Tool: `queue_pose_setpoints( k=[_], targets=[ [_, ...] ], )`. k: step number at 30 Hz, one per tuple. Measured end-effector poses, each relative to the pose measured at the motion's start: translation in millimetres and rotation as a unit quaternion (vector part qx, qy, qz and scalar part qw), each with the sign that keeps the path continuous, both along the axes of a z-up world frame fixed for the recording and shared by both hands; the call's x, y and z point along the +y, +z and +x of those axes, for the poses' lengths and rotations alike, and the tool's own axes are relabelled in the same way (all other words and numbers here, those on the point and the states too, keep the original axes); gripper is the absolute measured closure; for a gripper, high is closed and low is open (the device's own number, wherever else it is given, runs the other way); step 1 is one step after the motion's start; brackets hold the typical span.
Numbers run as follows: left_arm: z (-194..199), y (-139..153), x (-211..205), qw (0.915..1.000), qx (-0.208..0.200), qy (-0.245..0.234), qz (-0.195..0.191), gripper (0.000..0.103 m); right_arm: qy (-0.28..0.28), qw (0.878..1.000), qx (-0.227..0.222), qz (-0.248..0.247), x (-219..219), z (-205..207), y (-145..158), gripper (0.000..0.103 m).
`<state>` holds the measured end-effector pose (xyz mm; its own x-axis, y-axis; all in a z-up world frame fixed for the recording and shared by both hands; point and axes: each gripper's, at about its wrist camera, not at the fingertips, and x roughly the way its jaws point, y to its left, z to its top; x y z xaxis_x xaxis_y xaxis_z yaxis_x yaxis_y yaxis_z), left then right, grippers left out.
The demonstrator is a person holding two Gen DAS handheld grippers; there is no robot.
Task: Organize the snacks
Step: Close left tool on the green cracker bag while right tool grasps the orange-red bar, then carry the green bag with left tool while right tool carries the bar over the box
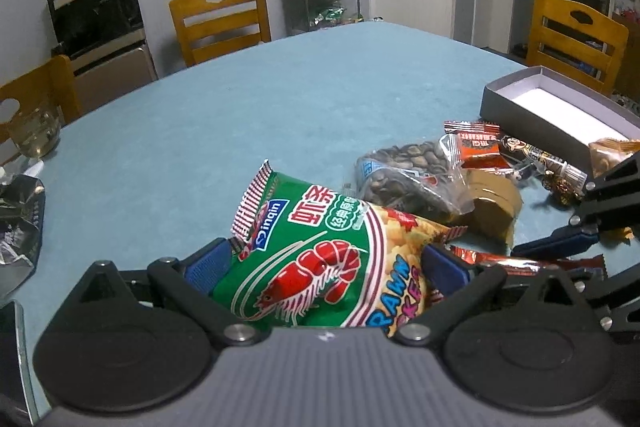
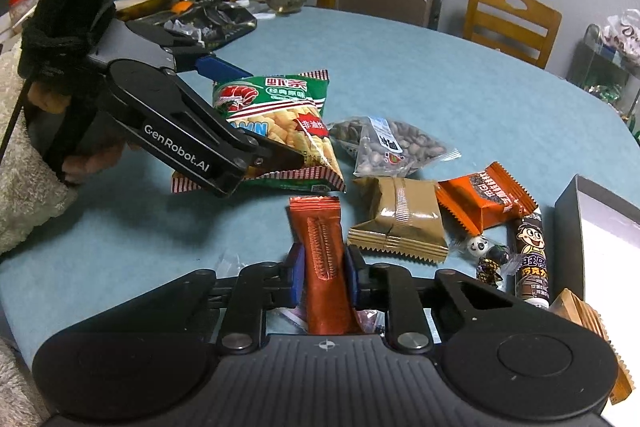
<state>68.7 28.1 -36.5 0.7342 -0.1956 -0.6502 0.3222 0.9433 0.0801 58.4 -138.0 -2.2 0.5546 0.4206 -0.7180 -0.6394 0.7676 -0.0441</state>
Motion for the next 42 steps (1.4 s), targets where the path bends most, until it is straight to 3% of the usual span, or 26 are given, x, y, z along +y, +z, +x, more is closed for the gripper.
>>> queue_pose_setpoints(
  k=[16, 30, 42],
  targets=[
    [-15, 19, 9, 0.9994, -0.031, 0.011, -0.009, 0.034, -0.005, 0.999, -0.014, 0.046, -19, -4, 19, 0.08],
    [-32, 59, 26, 0.9961, -0.076, 0.031, -0.032, 0.036, -0.018, 0.994, -0.046, 0.098, -42, -3, 57, 0.08],
    [-29, 89, -10, 0.9946, -0.099, 0.01, -0.029, 0.037, -0.071, 0.987, -0.093, 0.106, -86, -7, 81, 0.08]
  ],
)
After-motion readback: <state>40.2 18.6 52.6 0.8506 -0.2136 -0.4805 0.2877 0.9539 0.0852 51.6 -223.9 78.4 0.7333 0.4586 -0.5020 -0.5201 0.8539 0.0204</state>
